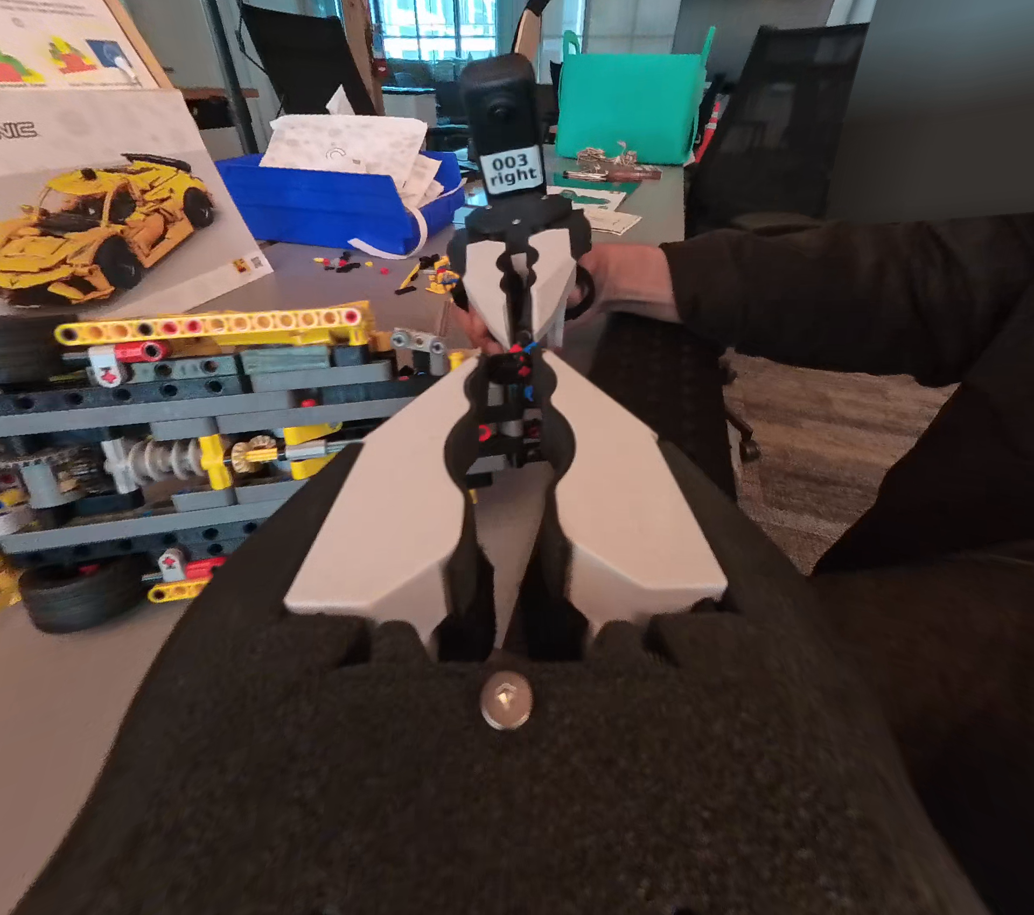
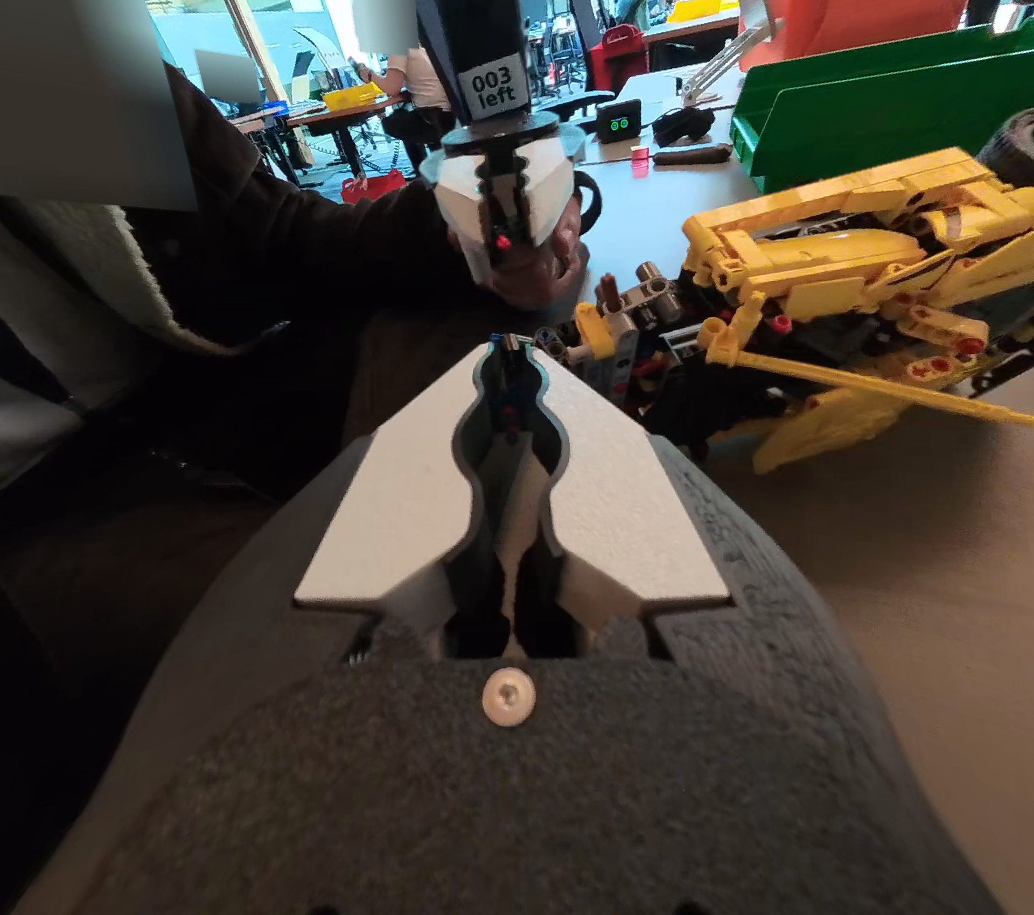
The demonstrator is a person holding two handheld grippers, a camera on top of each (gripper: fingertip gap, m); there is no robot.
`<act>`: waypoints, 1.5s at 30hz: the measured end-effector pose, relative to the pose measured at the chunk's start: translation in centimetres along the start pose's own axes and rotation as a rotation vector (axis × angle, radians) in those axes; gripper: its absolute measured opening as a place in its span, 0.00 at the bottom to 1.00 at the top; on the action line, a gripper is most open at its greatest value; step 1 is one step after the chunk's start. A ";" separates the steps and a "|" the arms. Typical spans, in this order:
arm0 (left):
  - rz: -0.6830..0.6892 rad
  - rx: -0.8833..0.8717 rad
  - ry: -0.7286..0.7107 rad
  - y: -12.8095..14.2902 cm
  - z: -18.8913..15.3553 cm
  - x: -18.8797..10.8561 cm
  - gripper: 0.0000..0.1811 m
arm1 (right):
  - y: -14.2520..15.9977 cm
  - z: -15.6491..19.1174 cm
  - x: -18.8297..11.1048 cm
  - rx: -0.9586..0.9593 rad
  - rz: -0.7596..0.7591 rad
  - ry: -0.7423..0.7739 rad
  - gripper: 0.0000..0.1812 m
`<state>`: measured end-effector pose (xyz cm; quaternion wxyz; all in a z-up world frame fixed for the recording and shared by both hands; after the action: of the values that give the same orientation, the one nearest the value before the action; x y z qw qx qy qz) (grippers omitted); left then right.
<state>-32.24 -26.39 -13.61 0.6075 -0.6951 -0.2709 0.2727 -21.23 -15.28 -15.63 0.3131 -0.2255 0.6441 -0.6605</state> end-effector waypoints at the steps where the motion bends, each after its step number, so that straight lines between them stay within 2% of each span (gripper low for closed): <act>1: 0.007 0.024 -0.004 0.1 -0.2 0.2 0.08 | 0.0 0.0 0.1 -0.004 0.000 0.008 0.04; 6: 0.068 0.274 -0.125 0.8 -1.1 1.9 0.08 | -0.3 0.5 1.0 -0.026 0.019 0.045 0.04; 12: -0.005 0.476 -0.218 0.1 -1.4 1.8 0.08 | -0.6 0.9 1.8 -0.067 0.052 0.086 0.04; 16: -0.033 0.510 -0.220 0.0 -1.5 1.8 0.08 | -0.7 0.9 2.2 -0.028 0.026 0.055 0.05; 22: -0.017 0.551 -0.220 0.6 -1.4 2.2 0.08 | -2.2 0.7 1.5 0.161 -0.135 -0.026 0.12; 25: -0.024 0.591 -0.224 0.6 -1.7 2.3 0.08 | -1.9 0.1 1.4 0.332 -0.117 -0.076 0.13; 27: -0.025 0.619 -0.226 0.6 -1.8 2.4 0.08 | -1.6 0.0 1.6 0.379 -0.108 -0.106 0.13; 32: -0.023 0.656 -0.217 0.7 -2.2 2.7 0.08 | -1.3 0.6 2.0 0.368 -0.073 -0.161 0.02; 38: -0.030 0.679 -0.205 0.8 -2.5 2.8 0.08 | -1.3 1.0 1.9 0.332 -0.065 -0.165 0.02; 41: -0.009 0.703 -0.207 1.0 -2.6 2.9 0.08 | -1.1 0.9 1.9 0.374 -0.047 -0.176 0.02; 45: 0.024 0.744 -0.237 1.2 -2.5 3.0 0.08 | -1.0 0.8 1.7 0.322 -0.008 -0.141 0.02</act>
<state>-28.26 -26.12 -14.65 0.7792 -0.3941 -0.2140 0.4378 -22.00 -17.10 -14.77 0.3870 -0.2206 0.5056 -0.7389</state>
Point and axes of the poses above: each gripper's, where its closed fingertips meet, x out along the fingers, y out of its underside, z = x × y across the jaws, the point moved 6 cm from there along -x, back along the fingers, and after that the axes turned 6 degrees about -x, right-handed, at the moved point
